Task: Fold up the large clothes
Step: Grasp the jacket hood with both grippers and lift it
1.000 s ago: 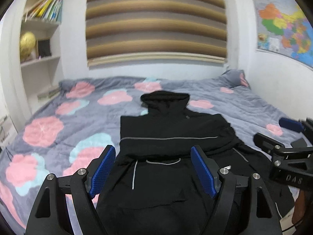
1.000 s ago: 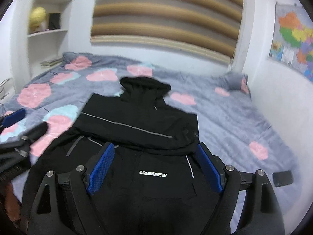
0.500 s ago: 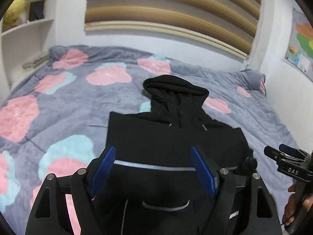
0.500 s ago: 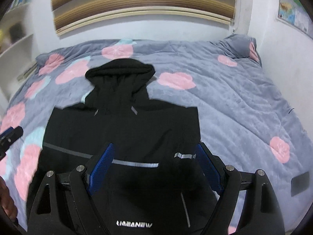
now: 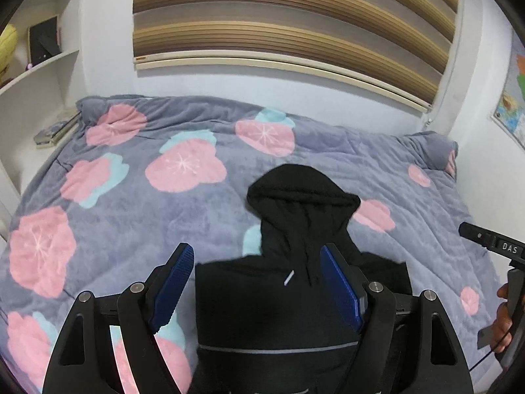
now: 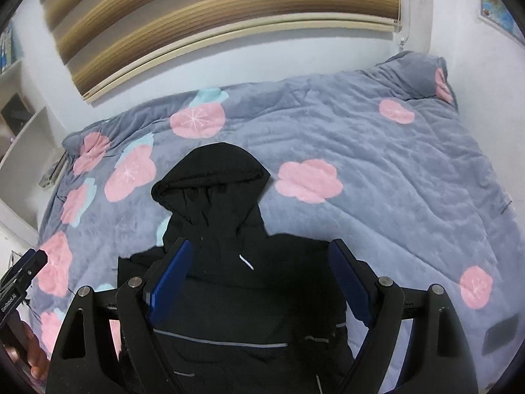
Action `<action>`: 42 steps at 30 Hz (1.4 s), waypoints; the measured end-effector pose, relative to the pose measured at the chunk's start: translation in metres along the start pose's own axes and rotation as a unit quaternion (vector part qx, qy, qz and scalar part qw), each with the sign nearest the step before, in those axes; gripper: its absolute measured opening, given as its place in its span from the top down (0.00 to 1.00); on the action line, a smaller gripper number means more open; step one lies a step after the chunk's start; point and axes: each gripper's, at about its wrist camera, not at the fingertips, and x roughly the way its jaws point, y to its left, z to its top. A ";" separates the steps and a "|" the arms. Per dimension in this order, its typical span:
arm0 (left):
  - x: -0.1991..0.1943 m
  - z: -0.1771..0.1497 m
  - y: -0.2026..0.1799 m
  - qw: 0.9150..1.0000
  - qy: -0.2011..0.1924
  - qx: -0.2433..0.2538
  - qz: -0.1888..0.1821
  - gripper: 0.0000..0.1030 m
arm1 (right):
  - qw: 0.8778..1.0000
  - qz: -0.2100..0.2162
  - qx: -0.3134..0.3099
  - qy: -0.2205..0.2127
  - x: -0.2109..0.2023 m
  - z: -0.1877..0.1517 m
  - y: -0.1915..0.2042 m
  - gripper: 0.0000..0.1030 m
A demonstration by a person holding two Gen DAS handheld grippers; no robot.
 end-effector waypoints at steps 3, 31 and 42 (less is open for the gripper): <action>0.028 0.020 0.002 0.999 0.034 0.007 -0.004 0.22 | 1.000 -0.008 0.013 0.023 0.033 0.019 -0.008 0.16; 0.355 0.060 0.046 0.987 0.120 -0.072 -0.080 0.91 | 0.996 0.064 -0.012 0.056 0.299 0.098 -0.027 0.87; 0.394 0.020 0.053 0.979 0.192 -0.040 -0.057 0.83 | 0.989 0.052 -0.023 0.139 0.354 0.054 -0.038 0.70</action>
